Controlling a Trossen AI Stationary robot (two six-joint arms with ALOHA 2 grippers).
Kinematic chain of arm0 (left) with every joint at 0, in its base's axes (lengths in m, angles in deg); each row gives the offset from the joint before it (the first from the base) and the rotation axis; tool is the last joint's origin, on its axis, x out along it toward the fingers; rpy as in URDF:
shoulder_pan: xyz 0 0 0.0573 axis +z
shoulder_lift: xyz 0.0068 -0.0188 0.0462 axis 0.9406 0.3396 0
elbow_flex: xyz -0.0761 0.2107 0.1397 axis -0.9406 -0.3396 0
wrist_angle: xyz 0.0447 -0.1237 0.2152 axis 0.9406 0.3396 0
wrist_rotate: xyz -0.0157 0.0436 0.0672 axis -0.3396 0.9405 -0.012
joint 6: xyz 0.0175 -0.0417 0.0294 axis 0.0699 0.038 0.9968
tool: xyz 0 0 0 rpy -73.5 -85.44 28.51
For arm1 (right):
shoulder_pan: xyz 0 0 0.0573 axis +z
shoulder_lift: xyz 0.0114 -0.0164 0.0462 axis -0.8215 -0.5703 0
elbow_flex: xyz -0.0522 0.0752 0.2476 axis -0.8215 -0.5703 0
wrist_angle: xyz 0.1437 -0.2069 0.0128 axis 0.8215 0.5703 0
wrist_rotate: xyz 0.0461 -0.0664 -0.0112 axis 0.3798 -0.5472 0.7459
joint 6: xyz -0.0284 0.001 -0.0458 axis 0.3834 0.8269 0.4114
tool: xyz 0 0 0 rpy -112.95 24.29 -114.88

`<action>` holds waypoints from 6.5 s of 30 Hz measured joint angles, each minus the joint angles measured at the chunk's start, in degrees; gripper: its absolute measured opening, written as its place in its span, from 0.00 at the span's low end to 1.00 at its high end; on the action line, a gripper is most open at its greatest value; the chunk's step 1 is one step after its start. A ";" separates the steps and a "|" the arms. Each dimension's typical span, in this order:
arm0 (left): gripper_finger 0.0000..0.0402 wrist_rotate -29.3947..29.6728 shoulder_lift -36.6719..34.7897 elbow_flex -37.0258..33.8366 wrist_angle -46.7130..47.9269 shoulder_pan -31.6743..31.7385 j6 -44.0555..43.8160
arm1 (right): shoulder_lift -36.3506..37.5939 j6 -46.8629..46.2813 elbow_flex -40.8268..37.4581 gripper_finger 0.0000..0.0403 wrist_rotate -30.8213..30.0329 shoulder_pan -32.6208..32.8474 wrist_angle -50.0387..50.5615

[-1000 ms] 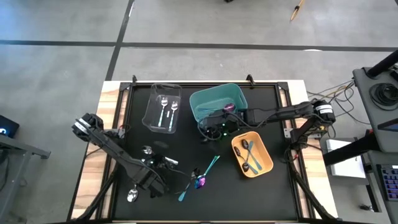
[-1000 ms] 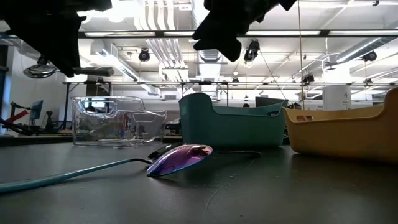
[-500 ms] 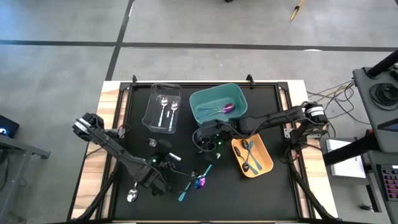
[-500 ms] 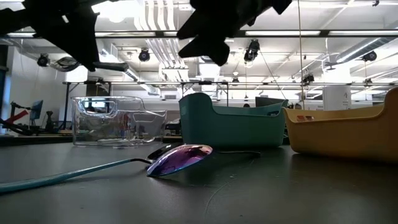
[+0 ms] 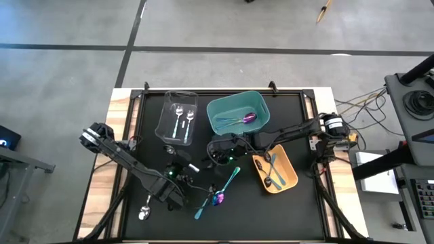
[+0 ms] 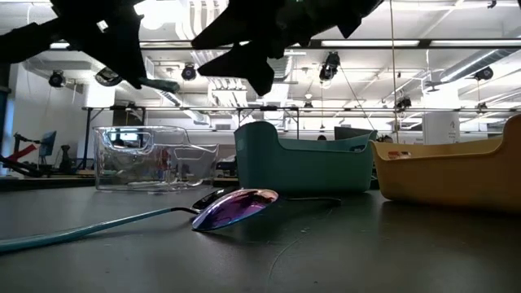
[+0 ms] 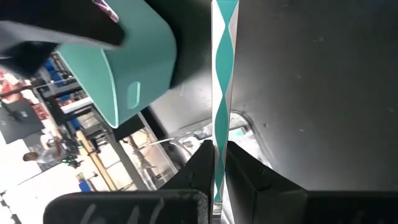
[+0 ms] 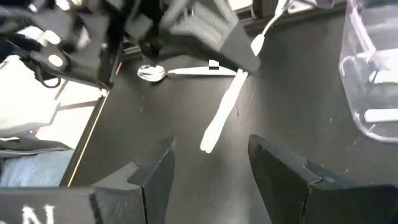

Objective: Sort silverware by color (type)
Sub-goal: Put the patterned blue spoon into the transparent bin

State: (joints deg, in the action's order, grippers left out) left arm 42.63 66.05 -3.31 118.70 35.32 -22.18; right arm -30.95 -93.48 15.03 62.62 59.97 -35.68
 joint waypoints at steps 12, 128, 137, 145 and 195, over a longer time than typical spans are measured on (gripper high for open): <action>0.02 2.15 0.00 0.02 -4.31 1.82 6.39 | -4.10 -1.45 -0.02 0.48 -0.21 0.15 -7.13; 0.41 18.30 -20.29 -27.59 -117.30 12.26 10.58 | 1.97 20.19 -16.04 0.06 -40.08 4.28 -51.69; 0.41 16.33 -20.19 -27.60 -117.39 12.24 7.85 | 1.97 20.17 -16.04 0.06 -44.47 4.23 -51.23; 0.41 14.81 -19.10 -27.32 -117.41 13.47 6.49 | 1.97 21.76 -16.04 0.06 -44.91 4.28 -51.23; 0.19 11.36 -16.17 -24.81 -116.47 16.15 5.47 | 1.97 25.19 -16.60 0.07 -45.28 4.52 -51.04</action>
State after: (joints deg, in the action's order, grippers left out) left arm 53.99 49.87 -28.11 2.22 51.47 -16.71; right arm -28.98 -68.29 -1.56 17.34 64.49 -86.72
